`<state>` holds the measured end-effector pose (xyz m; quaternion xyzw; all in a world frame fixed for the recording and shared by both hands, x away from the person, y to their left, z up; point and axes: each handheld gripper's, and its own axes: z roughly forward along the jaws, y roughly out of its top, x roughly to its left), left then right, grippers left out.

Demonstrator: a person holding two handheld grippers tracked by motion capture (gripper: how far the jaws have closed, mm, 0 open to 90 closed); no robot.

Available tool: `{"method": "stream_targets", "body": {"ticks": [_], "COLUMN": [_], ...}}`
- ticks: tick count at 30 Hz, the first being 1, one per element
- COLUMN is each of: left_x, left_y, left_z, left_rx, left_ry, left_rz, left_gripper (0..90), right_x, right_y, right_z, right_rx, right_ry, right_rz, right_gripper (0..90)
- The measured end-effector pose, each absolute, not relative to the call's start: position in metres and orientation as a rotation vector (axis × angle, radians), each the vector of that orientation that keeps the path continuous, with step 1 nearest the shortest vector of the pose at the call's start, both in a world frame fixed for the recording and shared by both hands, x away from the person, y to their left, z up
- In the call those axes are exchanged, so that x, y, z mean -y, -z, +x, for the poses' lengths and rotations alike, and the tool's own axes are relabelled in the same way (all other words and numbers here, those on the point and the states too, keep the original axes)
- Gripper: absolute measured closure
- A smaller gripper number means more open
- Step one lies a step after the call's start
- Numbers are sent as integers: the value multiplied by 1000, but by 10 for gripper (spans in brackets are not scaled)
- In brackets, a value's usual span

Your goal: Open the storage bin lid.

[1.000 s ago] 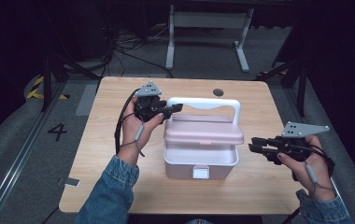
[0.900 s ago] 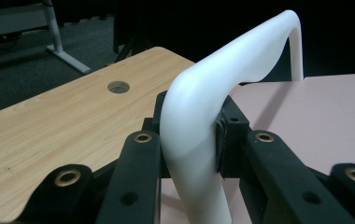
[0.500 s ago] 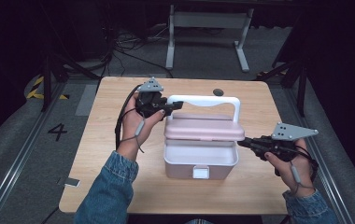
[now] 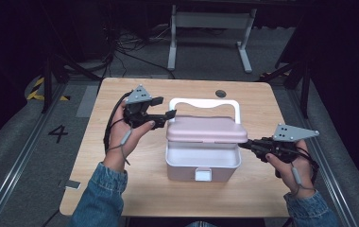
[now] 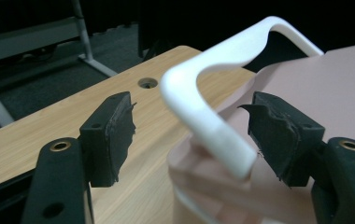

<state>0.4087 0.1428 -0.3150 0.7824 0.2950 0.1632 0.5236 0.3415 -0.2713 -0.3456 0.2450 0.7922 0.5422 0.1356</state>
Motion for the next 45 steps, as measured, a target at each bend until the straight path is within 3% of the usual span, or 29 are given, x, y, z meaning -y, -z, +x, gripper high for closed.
{"method": "stream_targets", "body": {"ticks": [13,24,45], "left_x": [-172,-161,-138], "left_y": [322,334,342], "left_z": [384,382,383], "left_rx": [-729,-693,-645], "left_ry": [-391,-316,-393], "left_rz": [2016,2090,2081], "left_gripper": [293,273,236], "right_x": [272,273,267], "right_y": [342,334,326], "right_z": [341,346,359], "right_rx": [-2244,-2165,-2034], "right_ry": [-1585,-1636,-1636], "right_rz": [707,728,769], "right_gripper": [900,900,900]}}
